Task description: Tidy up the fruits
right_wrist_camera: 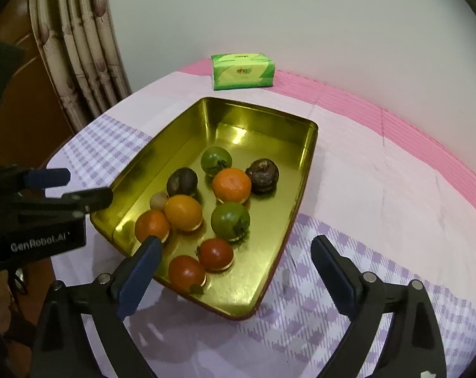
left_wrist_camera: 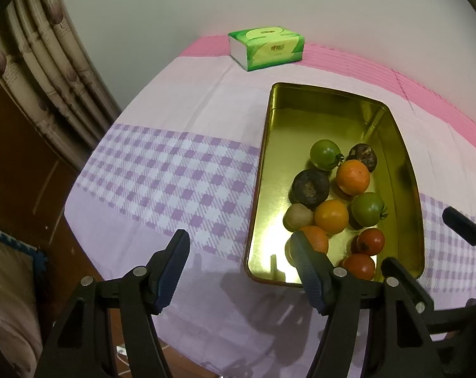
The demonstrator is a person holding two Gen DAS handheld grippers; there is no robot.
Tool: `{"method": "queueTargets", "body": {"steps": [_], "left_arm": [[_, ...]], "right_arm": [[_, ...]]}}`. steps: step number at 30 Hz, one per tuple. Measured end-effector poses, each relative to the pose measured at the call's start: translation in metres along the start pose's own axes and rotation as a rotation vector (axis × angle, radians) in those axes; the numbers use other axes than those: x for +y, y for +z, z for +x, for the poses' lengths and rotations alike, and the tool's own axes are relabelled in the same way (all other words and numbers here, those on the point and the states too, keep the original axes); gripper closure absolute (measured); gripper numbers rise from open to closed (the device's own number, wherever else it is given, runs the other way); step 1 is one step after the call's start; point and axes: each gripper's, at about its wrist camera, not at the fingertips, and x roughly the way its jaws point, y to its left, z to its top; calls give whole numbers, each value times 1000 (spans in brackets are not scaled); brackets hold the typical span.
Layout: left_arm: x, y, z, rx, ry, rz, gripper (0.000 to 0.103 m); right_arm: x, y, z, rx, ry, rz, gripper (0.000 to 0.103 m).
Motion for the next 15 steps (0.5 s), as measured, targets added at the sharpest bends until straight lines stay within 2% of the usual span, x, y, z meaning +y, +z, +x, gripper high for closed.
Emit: {"method": "queueTargets", "body": {"steps": [15], "left_arm": [[-7,0,0,1,-9,21,35]], "right_arm": [[2,-6,4,29,6,0,4]]}}
